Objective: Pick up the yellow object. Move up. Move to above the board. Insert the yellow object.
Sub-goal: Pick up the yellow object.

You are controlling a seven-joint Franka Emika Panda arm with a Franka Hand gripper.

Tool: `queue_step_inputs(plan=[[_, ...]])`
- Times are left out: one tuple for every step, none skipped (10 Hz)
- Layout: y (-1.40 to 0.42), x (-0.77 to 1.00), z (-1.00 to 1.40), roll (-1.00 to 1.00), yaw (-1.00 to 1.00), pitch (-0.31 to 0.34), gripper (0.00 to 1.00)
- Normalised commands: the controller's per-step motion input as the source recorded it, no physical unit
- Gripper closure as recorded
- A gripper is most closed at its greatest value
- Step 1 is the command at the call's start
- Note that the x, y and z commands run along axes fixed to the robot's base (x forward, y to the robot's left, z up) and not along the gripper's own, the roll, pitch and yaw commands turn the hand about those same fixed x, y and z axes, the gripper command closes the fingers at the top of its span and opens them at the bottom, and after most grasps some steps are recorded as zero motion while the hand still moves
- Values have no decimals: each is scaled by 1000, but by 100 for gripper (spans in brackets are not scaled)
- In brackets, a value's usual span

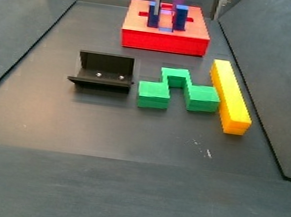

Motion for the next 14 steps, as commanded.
queue_step_inputs(plan=[[-140, -180, -383, 0, 0, -119, 0], [-274, -426, -554, 11, 0, -110, 0], [-74, -271, -300, 0, 0, -120, 0], [0, -20, 0, 13, 17, 0, 0], [-9, 0, 0, 4, 0, 0, 0], [0, 0, -14, 4, 0, 0, 0], [0, -17, 0, 0, 0, 0, 0], [0, -23, -46, 0, -86, -13, 0], [-89, -100, -63, 0, 0, -54, 0], [-60, -83, -54, 0, 0, -40, 0], [-14, -34, -23, 9, 0, 0, 0], [0, -31, 0, 0, 0, 0, 0], [-46, -166, -37, 24, 0, 0, 0], [-209, -174, -114, 67, -6, 0, 0]])
